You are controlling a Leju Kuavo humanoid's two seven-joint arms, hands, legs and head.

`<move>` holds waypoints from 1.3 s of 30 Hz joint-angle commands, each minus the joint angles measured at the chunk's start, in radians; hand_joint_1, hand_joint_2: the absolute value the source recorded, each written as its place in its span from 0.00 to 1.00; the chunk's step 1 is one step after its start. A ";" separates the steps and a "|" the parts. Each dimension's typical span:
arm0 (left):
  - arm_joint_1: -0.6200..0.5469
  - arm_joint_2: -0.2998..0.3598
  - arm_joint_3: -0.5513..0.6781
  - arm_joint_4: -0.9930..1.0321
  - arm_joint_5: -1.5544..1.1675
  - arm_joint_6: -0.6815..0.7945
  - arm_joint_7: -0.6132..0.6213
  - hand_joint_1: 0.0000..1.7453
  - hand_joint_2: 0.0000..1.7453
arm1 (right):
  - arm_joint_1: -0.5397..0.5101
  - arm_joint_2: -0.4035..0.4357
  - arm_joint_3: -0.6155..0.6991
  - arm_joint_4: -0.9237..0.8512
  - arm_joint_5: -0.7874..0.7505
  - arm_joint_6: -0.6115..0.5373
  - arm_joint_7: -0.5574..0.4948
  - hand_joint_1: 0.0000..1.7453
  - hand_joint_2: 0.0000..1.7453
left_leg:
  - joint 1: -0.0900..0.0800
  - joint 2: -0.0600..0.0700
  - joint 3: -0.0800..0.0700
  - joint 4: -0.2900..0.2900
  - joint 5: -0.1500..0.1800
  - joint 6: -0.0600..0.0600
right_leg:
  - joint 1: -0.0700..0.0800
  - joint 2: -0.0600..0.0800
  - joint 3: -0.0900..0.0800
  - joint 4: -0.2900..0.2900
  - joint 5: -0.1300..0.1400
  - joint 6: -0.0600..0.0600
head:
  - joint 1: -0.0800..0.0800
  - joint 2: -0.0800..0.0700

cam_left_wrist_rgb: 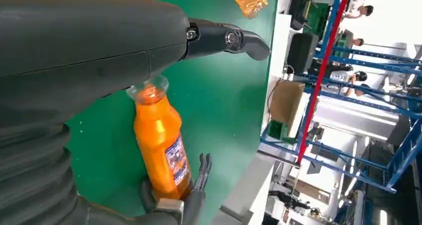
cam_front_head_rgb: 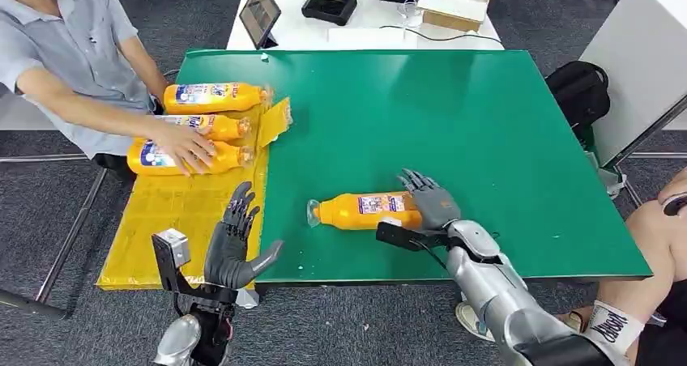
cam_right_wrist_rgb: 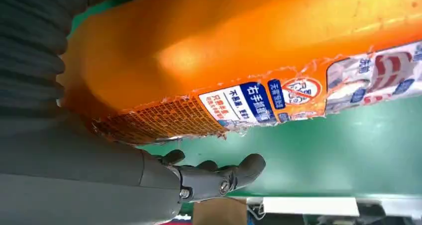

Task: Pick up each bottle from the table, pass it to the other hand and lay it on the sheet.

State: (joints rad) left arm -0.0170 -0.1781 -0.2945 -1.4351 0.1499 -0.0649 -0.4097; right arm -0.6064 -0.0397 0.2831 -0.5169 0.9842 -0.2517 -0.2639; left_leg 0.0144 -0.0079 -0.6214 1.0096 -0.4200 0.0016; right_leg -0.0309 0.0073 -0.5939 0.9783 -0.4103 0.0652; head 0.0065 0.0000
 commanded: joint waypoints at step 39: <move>0.097 -0.025 0.013 -0.034 -0.156 0.240 -0.166 0.00 1.00 | 0.446 0.154 -0.102 -0.849 -0.553 -0.187 -0.384 0.98 1.00 | 0.002 -0.002 0.001 0.001 -0.003 0.000 | 0.002 -0.002 0.002 0.001 -0.003 -0.003 | 0.000 0.000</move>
State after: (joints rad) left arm 0.0873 -0.1759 -0.2606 -1.4824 0.0938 0.0031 -0.5284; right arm -0.2770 0.0237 0.2667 -1.0007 0.5147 -0.3512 -0.5981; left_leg 0.0159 -0.0090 -0.6217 1.0095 -0.4207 0.0010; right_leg -0.0297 0.0068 -0.5938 0.9784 -0.4114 0.0649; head 0.0061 0.0000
